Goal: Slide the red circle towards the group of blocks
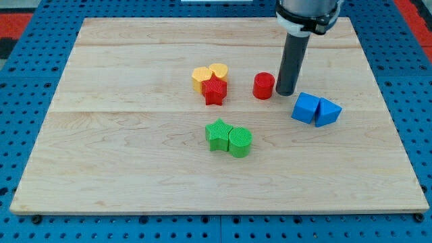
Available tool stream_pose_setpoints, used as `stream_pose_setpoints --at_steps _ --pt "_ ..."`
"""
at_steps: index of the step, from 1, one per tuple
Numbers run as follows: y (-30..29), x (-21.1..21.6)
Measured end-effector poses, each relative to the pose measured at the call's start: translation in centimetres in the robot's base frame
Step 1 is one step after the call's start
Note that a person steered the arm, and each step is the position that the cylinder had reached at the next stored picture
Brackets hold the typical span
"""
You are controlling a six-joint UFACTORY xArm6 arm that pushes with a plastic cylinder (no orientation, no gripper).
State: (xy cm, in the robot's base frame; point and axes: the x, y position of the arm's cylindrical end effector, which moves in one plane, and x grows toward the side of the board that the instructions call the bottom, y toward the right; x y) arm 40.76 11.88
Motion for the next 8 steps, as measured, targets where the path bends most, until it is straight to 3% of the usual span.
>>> stream_pose_setpoints --at_steps 2,5,8 --pt "-3.2 -0.3" --pt "-1.6 -1.8" --pt "-4.3 -2.2"
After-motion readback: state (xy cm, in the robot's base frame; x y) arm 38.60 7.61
